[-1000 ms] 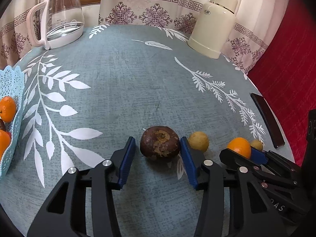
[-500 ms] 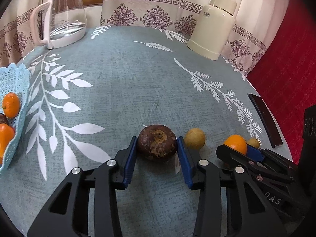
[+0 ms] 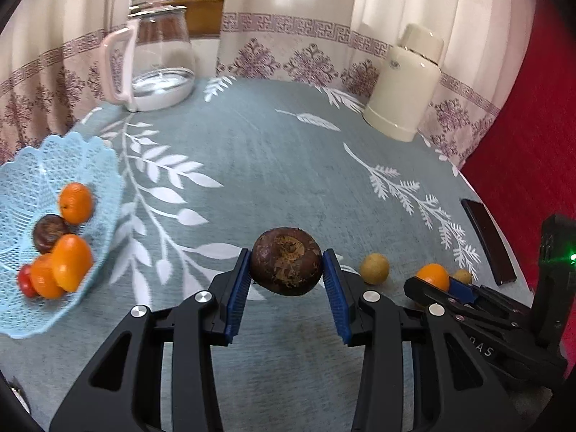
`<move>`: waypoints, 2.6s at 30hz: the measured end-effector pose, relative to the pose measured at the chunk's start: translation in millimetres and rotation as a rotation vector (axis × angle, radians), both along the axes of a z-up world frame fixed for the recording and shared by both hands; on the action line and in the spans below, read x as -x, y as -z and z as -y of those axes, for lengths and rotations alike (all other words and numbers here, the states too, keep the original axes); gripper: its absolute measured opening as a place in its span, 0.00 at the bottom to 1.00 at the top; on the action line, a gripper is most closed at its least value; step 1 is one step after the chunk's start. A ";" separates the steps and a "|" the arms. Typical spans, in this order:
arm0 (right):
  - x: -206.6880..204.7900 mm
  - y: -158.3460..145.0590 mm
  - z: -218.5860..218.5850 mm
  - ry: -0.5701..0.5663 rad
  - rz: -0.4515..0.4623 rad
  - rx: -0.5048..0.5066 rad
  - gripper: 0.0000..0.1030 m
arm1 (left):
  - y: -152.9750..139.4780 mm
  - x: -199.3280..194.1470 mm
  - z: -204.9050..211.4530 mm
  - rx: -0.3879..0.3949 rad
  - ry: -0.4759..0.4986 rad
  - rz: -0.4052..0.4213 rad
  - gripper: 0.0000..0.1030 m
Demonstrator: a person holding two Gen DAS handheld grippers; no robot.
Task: Organize fruits
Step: 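Carry the brown fruit into the blue basket and open the left tool, then carry the held oval orange into the basket and open the right tool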
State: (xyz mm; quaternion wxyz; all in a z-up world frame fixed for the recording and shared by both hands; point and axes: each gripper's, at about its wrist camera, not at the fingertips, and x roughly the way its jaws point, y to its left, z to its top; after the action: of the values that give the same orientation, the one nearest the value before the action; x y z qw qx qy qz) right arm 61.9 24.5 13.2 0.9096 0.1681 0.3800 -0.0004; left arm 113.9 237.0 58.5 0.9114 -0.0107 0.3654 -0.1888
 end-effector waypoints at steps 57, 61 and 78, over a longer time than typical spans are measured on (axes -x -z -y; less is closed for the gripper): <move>-2.4 -1.3 -7.7 0.011 -0.017 0.062 0.44 | -22.8 -1.1 -216.4 -0.022 -0.589 0.115 0.68; -1.3 -3.0 -9.4 0.014 -0.022 0.085 0.43 | -23.7 2.6 -219.3 -0.035 -0.603 0.125 0.78; -21.0 -63.3 -57.1 -0.054 0.101 0.141 0.43 | -23.9 8.4 -229.9 -0.016 -0.610 0.131 0.79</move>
State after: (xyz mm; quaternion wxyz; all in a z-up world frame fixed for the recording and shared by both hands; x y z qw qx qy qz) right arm 82.9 81.6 76.5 0.9369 0.0930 0.3369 0.0060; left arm 105.4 466.9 82.3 0.9478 -0.1005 0.2871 0.0958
